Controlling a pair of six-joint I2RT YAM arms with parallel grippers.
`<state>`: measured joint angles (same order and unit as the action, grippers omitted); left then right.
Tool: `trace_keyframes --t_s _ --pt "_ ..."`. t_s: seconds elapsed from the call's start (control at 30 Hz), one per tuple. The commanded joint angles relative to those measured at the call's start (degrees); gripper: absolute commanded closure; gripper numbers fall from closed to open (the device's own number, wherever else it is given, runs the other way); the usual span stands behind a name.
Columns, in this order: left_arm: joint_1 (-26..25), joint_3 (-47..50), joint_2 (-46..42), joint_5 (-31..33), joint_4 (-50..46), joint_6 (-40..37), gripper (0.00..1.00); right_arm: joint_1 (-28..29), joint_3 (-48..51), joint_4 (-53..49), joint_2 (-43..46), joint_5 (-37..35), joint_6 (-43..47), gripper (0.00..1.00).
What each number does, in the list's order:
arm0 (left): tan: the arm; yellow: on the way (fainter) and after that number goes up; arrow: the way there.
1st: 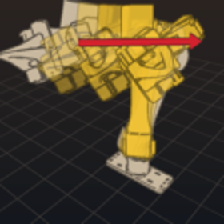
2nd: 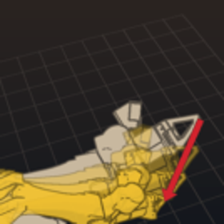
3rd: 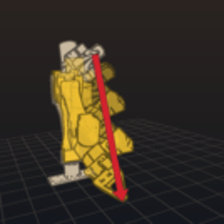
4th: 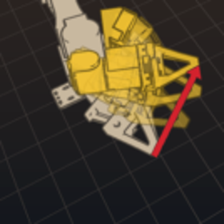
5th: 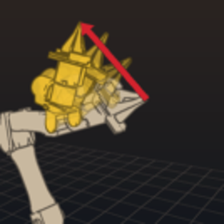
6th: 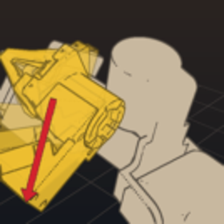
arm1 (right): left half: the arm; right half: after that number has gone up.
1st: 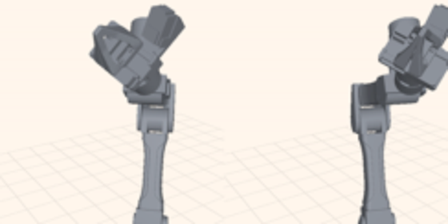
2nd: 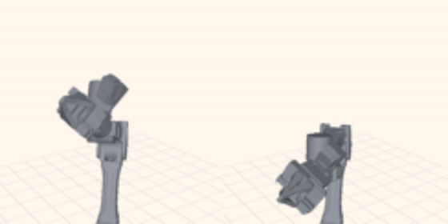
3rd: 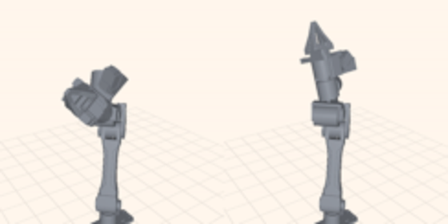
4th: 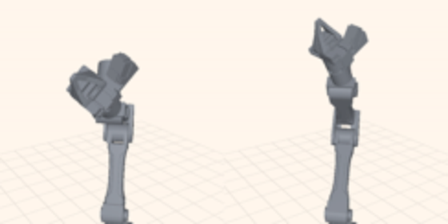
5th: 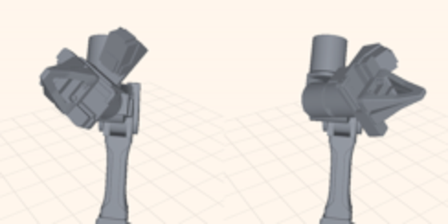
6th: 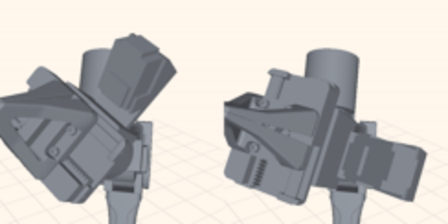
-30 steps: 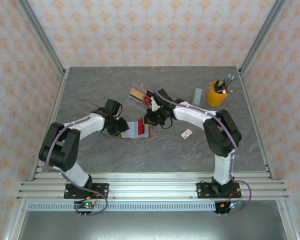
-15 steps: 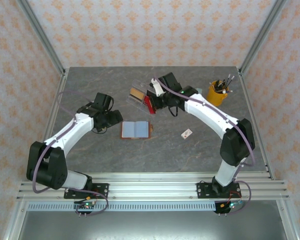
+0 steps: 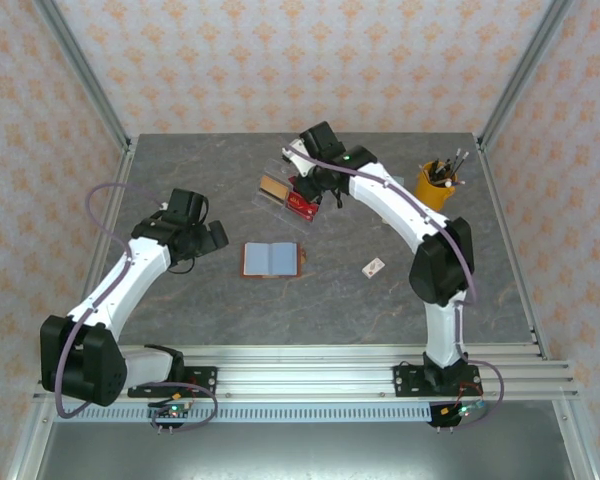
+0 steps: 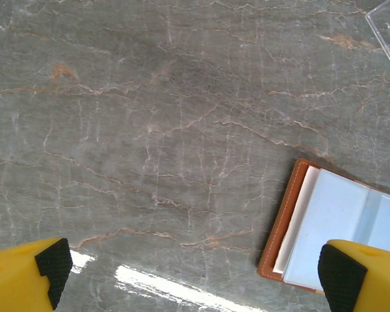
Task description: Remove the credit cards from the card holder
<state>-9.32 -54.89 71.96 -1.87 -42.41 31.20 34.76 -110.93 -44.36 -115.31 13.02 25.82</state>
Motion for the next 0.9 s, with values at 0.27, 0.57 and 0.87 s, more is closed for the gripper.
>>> trace_keyframes --t_s 0.27,0.57,0.87 --pt "0.45 0.7 -0.38 1.82 -2.24 -2.46 0.0 -0.66 -9.53 -9.1 -8.2 -1.41 7.58 1.0" --pt "0.45 0.64 0.76 1.35 -1.75 -2.8 0.0 -1.27 -12.5 -11.18 -12.16 -3.27 10.01 1.0" --pt "0.45 0.38 1.62 0.73 -1.83 -3.08 0.0 -1.38 -14.82 -11.98 -15.25 -3.33 9.62 1.0"
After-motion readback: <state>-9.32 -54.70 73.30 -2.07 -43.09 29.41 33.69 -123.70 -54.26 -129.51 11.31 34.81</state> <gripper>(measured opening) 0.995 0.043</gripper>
